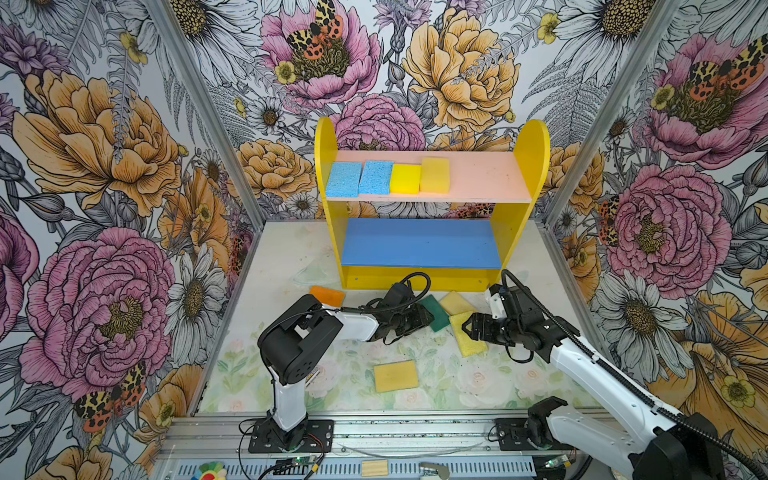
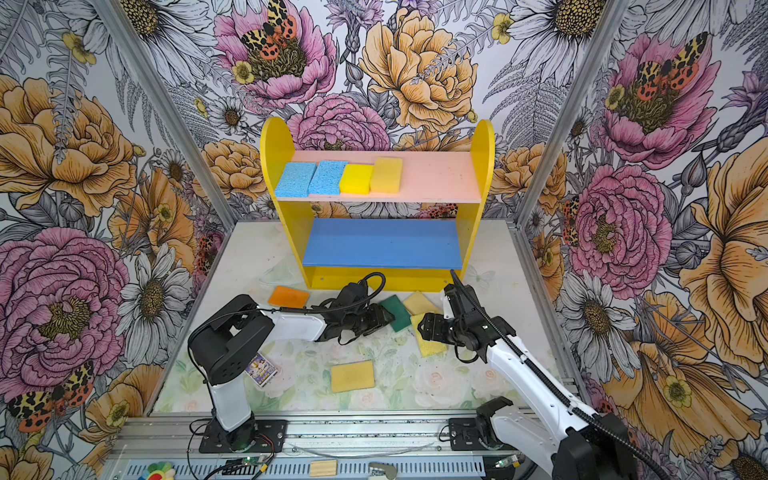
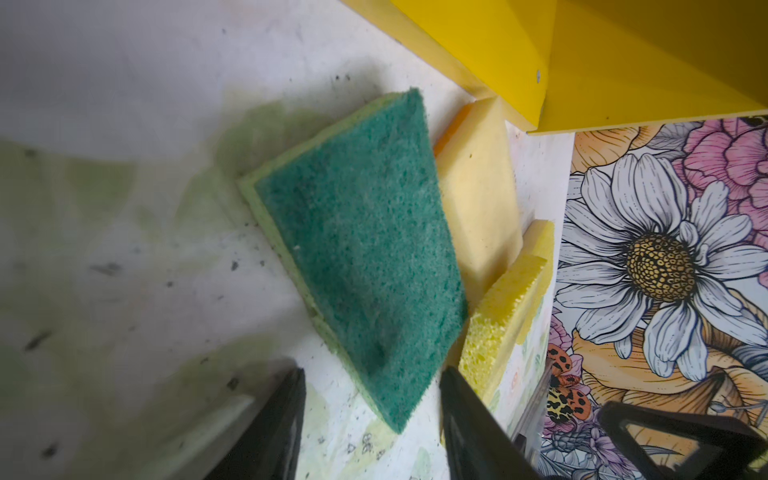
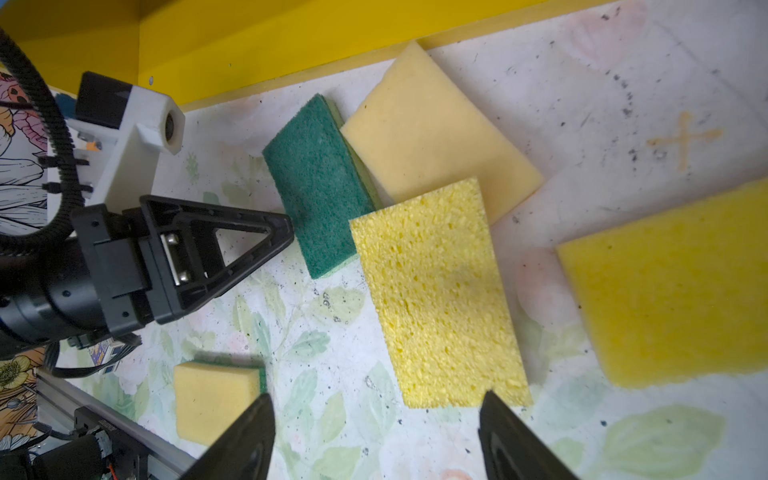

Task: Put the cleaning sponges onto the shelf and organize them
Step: 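Grasp the green scrub sponge with the left gripper while the right gripper approaches, then grasp the green sponge with the right gripper while the left gripper holds it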

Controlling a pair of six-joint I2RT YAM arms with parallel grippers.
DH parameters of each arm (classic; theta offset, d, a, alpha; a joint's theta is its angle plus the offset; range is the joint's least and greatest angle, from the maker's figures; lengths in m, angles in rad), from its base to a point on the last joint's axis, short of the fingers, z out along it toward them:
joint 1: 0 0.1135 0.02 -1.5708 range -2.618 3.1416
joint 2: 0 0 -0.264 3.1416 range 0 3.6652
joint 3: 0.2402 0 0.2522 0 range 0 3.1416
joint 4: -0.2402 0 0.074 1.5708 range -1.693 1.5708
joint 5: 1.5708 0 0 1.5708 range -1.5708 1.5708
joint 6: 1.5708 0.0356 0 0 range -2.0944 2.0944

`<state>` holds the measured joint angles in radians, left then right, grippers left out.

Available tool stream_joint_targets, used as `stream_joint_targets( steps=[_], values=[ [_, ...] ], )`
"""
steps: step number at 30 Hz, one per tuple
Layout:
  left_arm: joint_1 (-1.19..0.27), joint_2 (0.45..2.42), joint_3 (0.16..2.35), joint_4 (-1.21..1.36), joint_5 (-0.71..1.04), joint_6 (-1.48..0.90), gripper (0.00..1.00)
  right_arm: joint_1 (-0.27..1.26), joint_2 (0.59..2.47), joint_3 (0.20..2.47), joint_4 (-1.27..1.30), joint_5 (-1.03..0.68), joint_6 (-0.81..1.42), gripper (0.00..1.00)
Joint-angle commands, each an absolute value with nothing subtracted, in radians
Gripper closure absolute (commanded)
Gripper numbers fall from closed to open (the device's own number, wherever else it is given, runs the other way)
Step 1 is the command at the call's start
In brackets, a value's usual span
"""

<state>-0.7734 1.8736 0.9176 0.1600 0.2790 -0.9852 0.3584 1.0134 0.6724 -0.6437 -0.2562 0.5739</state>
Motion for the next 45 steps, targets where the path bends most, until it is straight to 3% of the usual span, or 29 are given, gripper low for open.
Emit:
stream_joint_targets(
  steps=[1,5,8,12,24,33,45],
  values=[
    [-0.762,1.918,0.932,0.094,0.279,-0.971,0.56,0.352,0.988,0.658,-0.623,-0.262,0.559,0.22],
    [-0.750,1.942,0.937,0.093,0.282,-0.976,0.70,0.351,0.983,0.652,-0.622,-0.262,0.560,0.21],
    [-0.749,1.948,0.941,0.092,0.296,-0.976,0.88,0.350,0.977,0.648,-0.622,-0.265,0.562,0.22],
    [-0.749,1.935,0.933,0.086,0.321,-0.967,0.96,0.348,0.971,0.649,-0.623,-0.267,0.564,0.21],
    [-0.744,1.694,0.806,-0.012,0.337,-0.862,0.97,0.348,0.972,0.679,-0.620,-0.296,0.592,0.21],
    [-0.721,1.472,0.696,-0.038,0.381,-0.826,0.97,0.351,0.942,0.698,-0.600,-0.415,0.632,0.21],
    [-0.699,1.346,0.726,-0.070,0.468,-0.810,0.97,0.384,0.943,0.658,-0.428,-0.537,0.733,0.30]
  ],
)
